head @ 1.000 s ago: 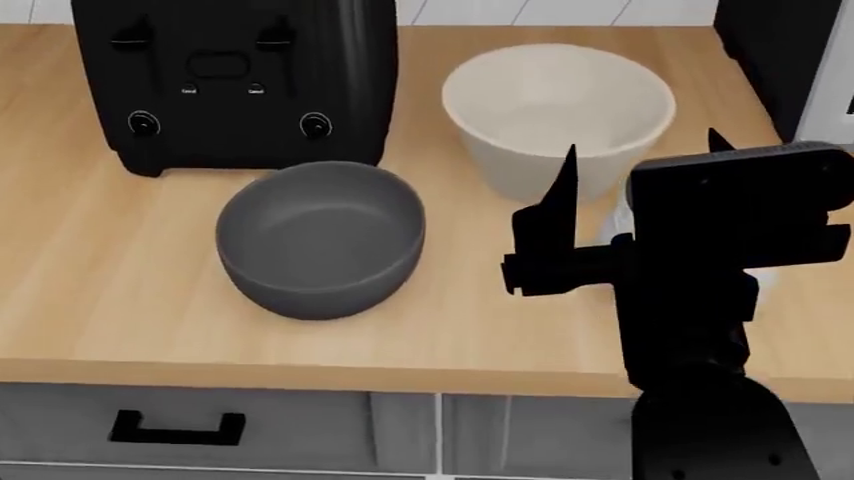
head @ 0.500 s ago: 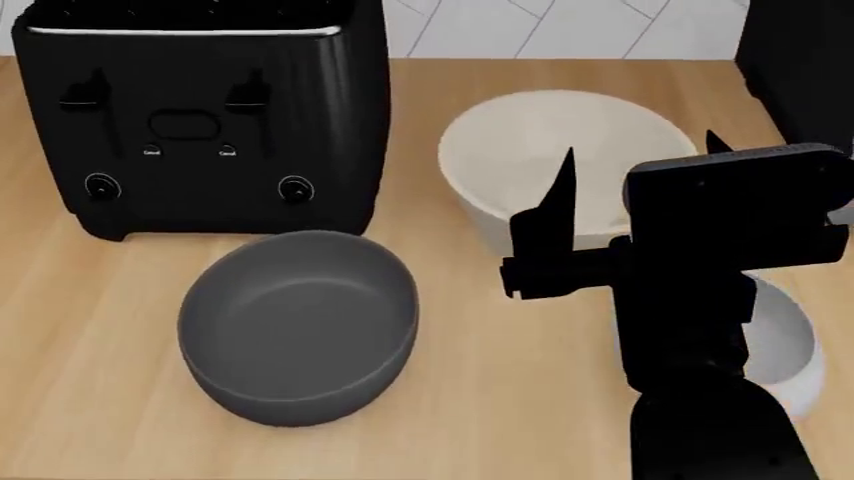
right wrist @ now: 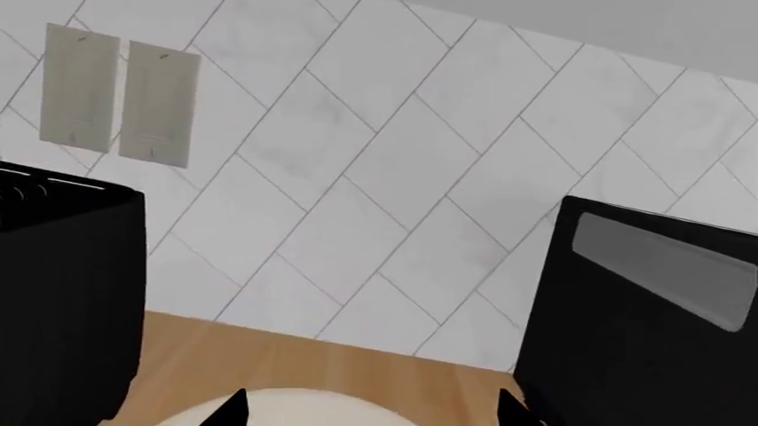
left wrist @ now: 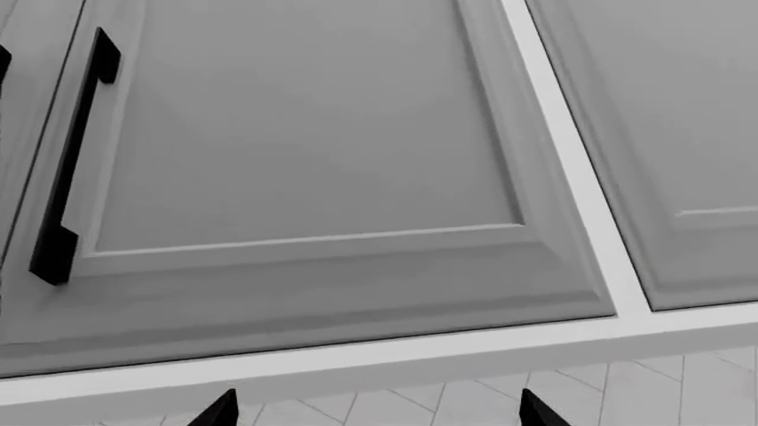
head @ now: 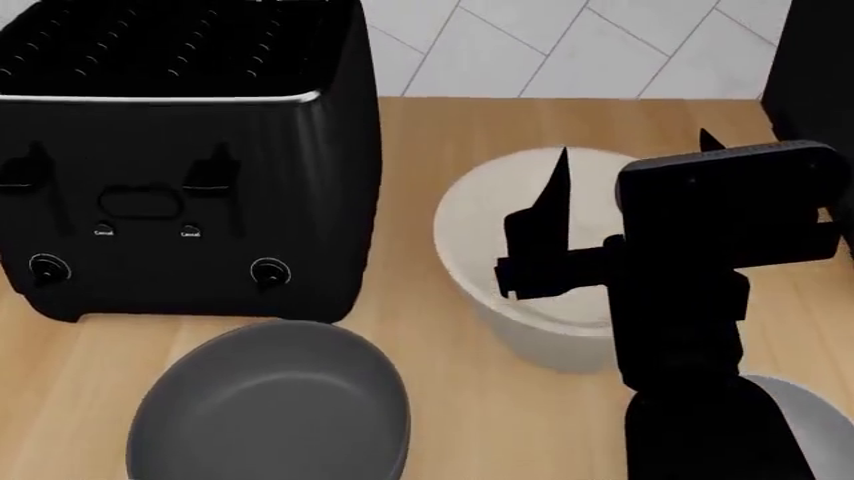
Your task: Stack the bowls from largest to smallest.
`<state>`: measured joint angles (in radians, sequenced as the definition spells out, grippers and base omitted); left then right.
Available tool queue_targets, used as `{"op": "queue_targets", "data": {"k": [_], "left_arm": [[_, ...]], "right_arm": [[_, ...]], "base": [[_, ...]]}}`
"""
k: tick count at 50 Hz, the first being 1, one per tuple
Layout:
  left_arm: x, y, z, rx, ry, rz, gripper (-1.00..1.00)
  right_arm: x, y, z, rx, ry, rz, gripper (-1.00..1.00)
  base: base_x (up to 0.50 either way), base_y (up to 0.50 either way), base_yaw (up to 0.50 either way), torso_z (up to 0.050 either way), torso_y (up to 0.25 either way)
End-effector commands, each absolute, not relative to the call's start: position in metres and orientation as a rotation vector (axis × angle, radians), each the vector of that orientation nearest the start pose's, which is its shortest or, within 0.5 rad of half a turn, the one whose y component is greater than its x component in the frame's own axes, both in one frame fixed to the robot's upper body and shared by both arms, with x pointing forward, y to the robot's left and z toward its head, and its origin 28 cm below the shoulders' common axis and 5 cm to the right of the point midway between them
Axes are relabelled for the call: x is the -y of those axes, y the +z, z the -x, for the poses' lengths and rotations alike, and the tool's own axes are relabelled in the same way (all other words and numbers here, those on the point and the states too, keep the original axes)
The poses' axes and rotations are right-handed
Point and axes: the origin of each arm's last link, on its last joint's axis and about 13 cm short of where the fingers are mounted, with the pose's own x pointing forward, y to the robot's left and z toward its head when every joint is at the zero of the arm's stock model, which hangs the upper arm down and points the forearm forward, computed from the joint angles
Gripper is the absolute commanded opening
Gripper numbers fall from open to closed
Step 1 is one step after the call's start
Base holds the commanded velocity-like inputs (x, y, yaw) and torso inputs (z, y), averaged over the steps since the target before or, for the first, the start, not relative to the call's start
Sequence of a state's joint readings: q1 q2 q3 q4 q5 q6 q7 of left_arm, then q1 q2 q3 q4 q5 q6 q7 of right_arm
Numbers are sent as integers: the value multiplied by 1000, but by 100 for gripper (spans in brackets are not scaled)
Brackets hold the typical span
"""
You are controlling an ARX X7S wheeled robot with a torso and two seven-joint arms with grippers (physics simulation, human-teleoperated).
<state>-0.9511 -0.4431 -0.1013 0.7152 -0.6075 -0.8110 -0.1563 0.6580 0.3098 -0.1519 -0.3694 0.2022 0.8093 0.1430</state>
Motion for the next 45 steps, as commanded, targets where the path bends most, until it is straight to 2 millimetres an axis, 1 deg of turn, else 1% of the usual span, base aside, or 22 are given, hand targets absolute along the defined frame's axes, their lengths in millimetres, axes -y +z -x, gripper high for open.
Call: {"op": "queue_targets", "data": {"k": [1,8,11,13,14,15,16,17,18,20,22,25,29,30,36,38,41,45], "left_arm": [[-261,333,-232,814,-120,-73,100],[-260,334,-232,814,-119,-72,100],[-260,333,-232,814,-120,-72,100],[-260,332,-232,811,-121,-71,100],[-260,331,-233,809,-121,-69,100],[-260,331,-233,809,-121,-70,100],[-260,330,-233,808,-121,-68,100],[-260,330,-233,808,-122,-68,100],[-259,330,-234,808,-124,-68,100],[-259,330,-234,808,-127,-67,100],[-258,330,-234,807,-129,-66,100],[-257,330,-235,807,-131,-67,100],[-257,330,-235,807,-133,-65,100],[-257,330,-235,807,-133,-66,100],[-258,330,-234,810,-133,-62,100],[-258,330,-235,810,-134,-61,100],[-258,330,-235,812,-136,-60,100],[-257,330,-235,812,-137,-60,100]], "right_arm": [[129,204,-294,182,-15,206,100],[129,206,-295,167,-9,210,100],[129,213,-295,162,3,205,100],[127,222,-293,151,35,208,100],[125,228,-289,144,84,202,100],[125,229,-288,127,87,227,100],[124,234,-284,121,133,206,100],[123,239,-281,114,125,223,100],[122,245,-276,106,166,202,100],[121,253,-271,83,180,222,100],[117,261,-265,43,240,209,100],[112,268,-257,-33,322,204,100],[106,278,-247,-60,405,195,100],[104,279,-244,-85,437,177,100],[98,281,-231,-171,496,227,100],[98,281,-230,-177,501,218,100],[95,280,-224,-228,539,228,100],[91,276,-221,-280,580,248,100]], "base": [[0,0,0,0,0],[0,0,0,0,0],[0,0,0,0,0],[0,0,0,0,0],[0,0,0,0,0],[0,0,0,0,0],[0,0,0,0,0],[0,0,0,0,0],[0,0,0,0,0],[0,0,0,0,0],[0,0,0,0,0],[0,0,0,0,0],[0,0,0,0,0],[0,0,0,0,0],[0,0,0,0,0],[0,0,0,0,0],[0,0,0,0,0],[0,0,0,0,0]]}}
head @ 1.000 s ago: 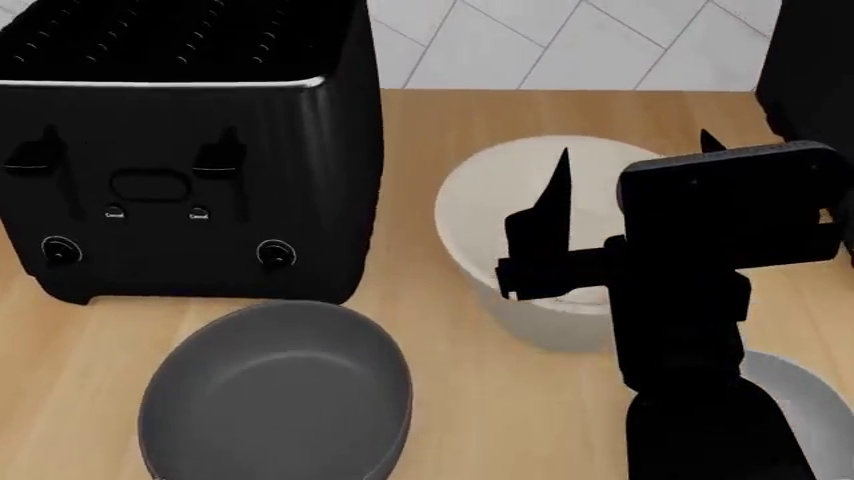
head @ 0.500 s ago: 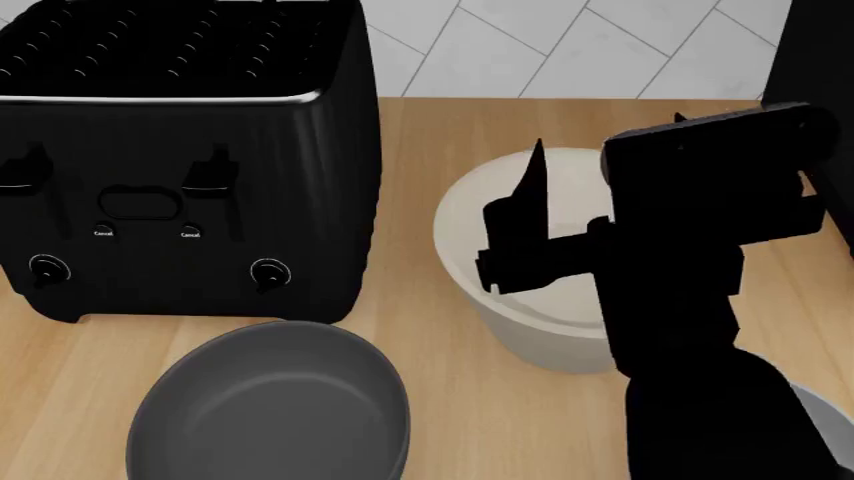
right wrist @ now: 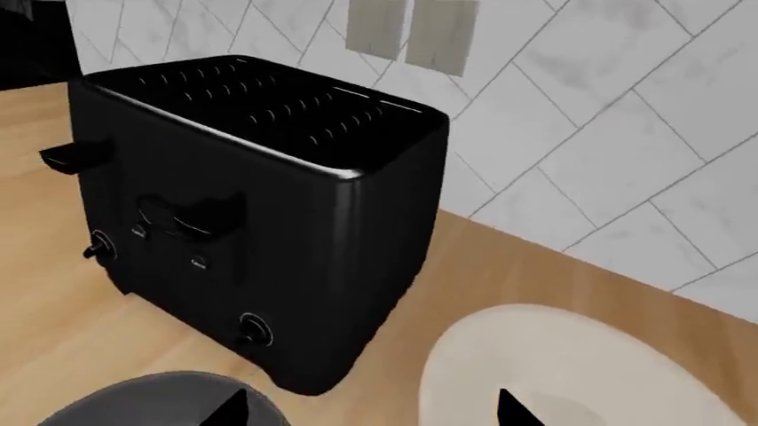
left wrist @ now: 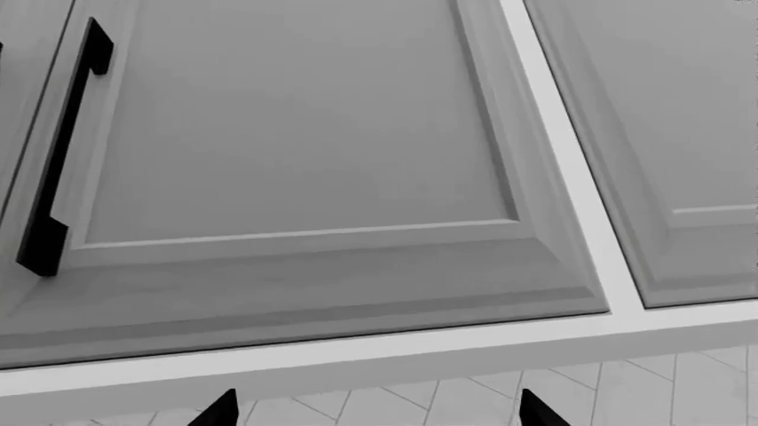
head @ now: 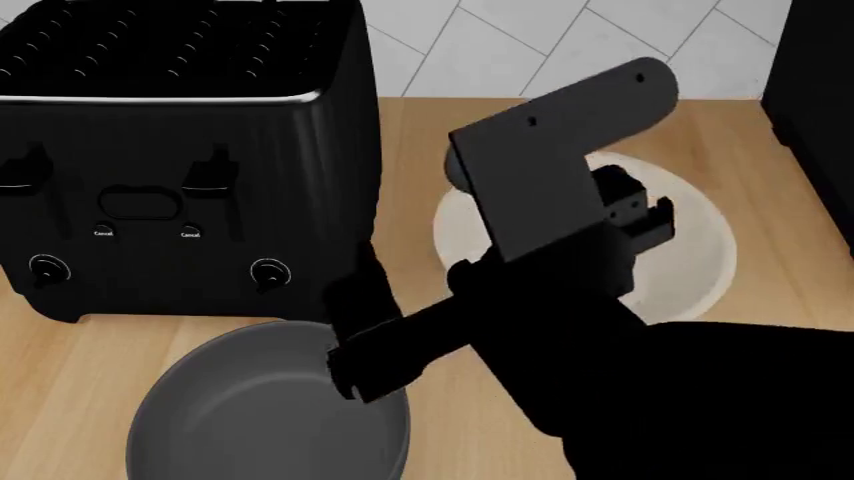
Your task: Stack the bowls from largest to smallest.
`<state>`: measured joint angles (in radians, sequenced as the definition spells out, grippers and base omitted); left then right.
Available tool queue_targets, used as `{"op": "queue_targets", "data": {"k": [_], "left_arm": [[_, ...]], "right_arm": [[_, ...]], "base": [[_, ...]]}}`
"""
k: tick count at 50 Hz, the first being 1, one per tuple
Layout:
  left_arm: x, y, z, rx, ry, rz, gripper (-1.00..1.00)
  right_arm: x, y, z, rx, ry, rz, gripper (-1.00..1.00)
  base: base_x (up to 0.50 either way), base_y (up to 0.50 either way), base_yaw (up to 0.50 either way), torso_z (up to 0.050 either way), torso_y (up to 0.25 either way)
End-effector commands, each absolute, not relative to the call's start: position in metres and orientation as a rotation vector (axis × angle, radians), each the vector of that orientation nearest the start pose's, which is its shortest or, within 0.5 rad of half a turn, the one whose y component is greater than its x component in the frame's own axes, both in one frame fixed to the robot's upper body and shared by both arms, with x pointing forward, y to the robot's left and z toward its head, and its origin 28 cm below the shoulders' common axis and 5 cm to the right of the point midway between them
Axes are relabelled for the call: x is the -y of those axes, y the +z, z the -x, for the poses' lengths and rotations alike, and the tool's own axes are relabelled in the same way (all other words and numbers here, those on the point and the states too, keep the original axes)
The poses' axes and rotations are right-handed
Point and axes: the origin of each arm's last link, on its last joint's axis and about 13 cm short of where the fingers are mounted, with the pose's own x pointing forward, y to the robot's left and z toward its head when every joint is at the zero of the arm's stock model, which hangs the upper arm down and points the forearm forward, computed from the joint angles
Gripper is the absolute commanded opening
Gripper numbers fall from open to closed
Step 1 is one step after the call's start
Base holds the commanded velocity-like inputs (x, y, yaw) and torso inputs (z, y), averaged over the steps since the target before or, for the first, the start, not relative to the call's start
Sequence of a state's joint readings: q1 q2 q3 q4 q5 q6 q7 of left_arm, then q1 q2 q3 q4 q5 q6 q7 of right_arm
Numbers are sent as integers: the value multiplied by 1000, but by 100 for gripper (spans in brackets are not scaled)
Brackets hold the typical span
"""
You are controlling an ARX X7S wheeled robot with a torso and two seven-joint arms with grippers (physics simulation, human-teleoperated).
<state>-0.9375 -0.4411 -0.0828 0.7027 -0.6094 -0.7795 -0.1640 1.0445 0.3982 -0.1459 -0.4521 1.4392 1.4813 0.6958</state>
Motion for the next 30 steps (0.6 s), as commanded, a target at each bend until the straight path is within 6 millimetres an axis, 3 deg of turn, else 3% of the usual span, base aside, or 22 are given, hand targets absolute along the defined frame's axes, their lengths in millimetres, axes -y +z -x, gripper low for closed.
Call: {"op": "queue_targets", "data": {"k": [1,13,30], "left_arm": [[-257,329,-235,812,-137,-60,100],[-257,329,-234,816,-137,-60,100],[-259,329,-230,823,-132,-57,100]], "right_arm": [[91,274,-222,-294,587,250,100],[88,254,-224,-406,602,287,100],[77,231,-249,-473,620,261,100]], "base": [[0,0,0,0,0],[0,0,0,0,0],[0,0,0,0,0]]}}
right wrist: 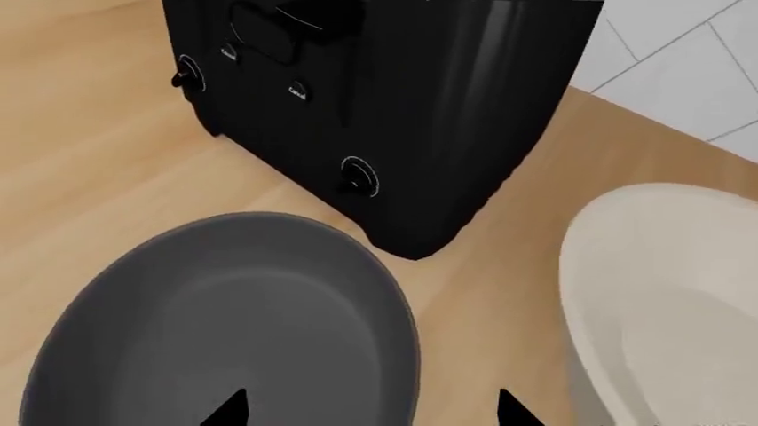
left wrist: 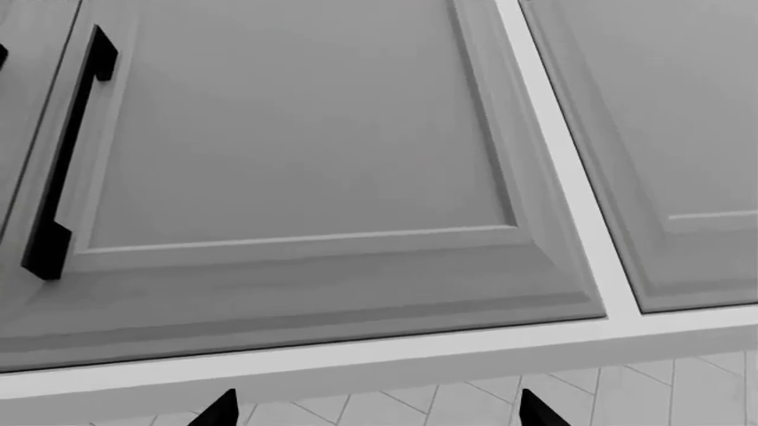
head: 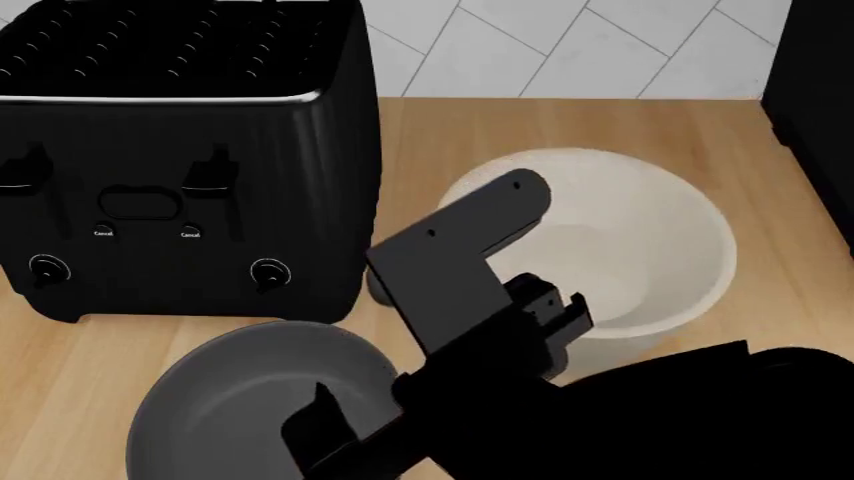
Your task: Stack the bowls from largest to smallest.
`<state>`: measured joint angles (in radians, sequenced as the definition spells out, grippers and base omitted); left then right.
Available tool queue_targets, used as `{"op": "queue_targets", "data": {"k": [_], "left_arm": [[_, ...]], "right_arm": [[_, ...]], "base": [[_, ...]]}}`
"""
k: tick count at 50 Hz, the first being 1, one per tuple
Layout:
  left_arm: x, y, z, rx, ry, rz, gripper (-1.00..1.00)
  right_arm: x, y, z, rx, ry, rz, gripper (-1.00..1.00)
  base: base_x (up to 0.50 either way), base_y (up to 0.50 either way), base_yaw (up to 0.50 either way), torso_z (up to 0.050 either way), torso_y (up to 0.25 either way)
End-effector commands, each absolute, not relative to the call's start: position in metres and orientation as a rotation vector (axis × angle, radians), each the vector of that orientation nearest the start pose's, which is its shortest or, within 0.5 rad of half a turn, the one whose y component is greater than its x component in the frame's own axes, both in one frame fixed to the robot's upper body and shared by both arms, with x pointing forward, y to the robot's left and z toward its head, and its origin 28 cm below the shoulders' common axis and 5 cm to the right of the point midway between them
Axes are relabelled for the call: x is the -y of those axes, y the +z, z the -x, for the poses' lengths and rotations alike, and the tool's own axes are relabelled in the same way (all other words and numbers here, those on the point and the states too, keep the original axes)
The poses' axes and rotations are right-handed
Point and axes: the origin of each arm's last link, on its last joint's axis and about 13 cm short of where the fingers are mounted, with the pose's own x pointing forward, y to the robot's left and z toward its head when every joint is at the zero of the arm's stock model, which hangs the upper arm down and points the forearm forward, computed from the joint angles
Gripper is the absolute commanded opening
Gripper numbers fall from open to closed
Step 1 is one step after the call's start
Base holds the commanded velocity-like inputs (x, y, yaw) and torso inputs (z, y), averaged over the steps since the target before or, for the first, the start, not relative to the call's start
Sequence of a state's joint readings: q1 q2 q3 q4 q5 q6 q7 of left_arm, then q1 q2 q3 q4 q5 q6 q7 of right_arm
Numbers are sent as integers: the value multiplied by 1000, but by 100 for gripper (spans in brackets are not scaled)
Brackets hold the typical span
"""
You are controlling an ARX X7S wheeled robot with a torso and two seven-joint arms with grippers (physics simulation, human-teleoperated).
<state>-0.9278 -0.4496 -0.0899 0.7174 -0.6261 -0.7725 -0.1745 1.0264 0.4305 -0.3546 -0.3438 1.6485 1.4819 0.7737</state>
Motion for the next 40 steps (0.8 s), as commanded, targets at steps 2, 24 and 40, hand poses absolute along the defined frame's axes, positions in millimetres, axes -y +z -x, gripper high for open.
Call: {"op": "queue_targets", "data": {"k": [2,24,40], "left_arm": [[-259,328,-230,821,-132,-57,100],[-262,328,-228,828,-127,-58,100],[-264,326,-228,826,-124,-61,100]], "right_arm": [[77,228,-251,-477,615,259,100],[76,213,-265,-503,609,245,100],[77,204,-269,-527,603,240,100]], "base": [[0,0,0,0,0],[0,0,0,0,0],[0,0,0,0,0]]}}
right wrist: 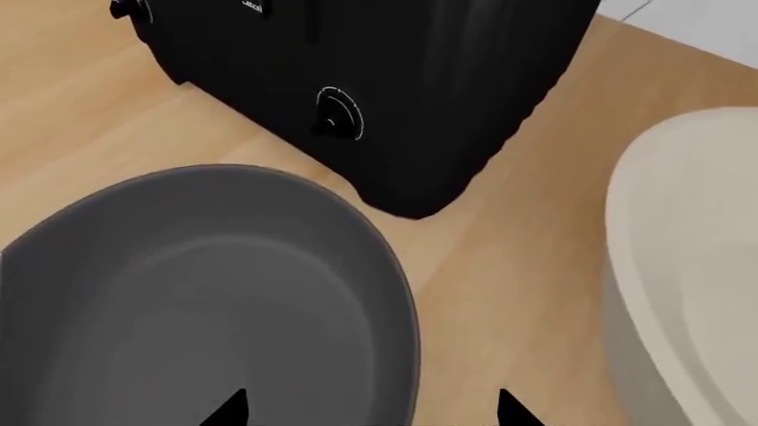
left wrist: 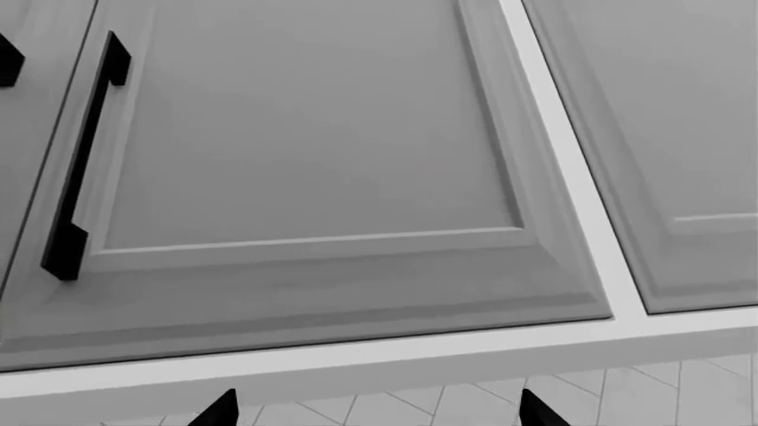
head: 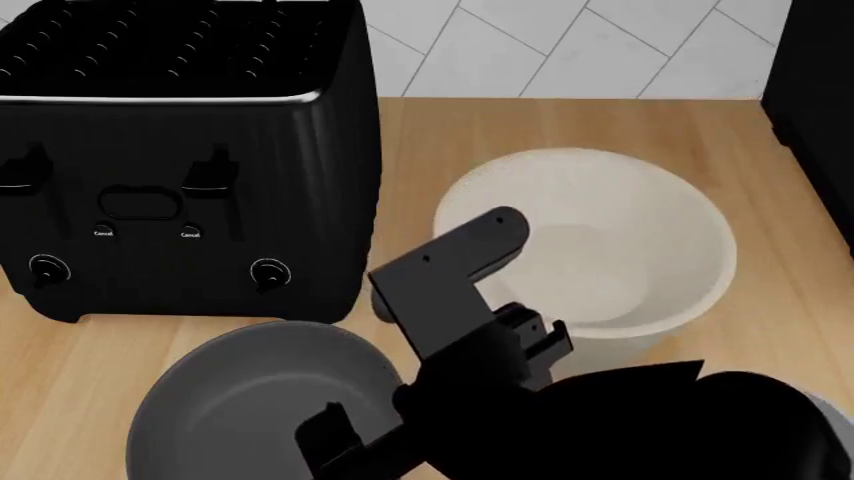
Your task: Stack the bowls from largest to smallest.
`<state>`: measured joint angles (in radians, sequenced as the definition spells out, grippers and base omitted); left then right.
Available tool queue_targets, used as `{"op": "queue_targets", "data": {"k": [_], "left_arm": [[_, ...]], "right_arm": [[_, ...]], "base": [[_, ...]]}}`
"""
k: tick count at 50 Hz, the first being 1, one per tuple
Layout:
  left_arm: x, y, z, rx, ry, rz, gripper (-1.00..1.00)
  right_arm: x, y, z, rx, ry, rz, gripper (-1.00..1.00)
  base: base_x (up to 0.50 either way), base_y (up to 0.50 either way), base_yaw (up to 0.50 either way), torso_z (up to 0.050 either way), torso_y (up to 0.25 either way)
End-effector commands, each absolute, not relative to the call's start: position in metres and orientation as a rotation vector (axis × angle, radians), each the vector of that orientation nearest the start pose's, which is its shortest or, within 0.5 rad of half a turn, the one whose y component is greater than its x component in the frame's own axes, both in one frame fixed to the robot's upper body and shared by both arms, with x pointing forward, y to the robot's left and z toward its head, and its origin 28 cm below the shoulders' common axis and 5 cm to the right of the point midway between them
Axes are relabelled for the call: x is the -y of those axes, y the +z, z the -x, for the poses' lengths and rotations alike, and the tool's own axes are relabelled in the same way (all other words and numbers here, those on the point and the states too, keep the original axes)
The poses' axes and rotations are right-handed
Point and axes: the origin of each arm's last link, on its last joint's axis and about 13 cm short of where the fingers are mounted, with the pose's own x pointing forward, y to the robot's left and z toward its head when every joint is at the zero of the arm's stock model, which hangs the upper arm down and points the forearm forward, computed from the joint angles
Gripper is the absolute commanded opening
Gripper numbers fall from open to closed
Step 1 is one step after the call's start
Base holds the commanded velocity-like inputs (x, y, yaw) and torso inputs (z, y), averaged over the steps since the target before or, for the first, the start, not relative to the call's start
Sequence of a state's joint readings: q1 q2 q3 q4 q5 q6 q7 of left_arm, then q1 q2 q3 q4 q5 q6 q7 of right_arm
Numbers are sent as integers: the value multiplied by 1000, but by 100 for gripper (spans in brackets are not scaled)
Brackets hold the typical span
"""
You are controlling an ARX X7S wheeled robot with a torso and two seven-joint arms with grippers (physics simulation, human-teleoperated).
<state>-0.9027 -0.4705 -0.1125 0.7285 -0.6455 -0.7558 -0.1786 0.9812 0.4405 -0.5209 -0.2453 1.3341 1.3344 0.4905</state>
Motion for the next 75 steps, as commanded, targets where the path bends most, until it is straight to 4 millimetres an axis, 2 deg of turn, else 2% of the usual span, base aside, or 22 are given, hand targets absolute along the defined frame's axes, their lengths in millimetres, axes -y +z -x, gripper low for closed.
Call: {"op": "queue_targets", "data": {"k": [1,25,29,53,64,65,75], "left_arm": [[-265,325,-228,828,-123,-62,100],[-265,324,-229,826,-123,-66,100],[-260,328,-228,826,-125,-66,100],[-258,332,-227,828,-124,-69,100],[-260,331,-227,827,-119,-71,100],[-259,331,-227,827,-119,-70,100],[-259,330,-227,824,-122,-69,100]], "right_arm": [[77,202,-269,-531,606,239,100],[77,184,-278,-569,607,221,100],[77,180,-279,-581,606,219,100],[76,164,-285,-618,610,207,100],[76,161,-284,-618,614,213,100],[76,161,-283,-617,614,219,-100],[77,161,-282,-612,613,230,-100]], "base": [[0,0,0,0,0],[0,0,0,0,0],[0,0,0,0,0],[0,0,1,0,0],[2,2,2,0,0],[0,0,3,0,0],[0,0,0,0,0]]}}
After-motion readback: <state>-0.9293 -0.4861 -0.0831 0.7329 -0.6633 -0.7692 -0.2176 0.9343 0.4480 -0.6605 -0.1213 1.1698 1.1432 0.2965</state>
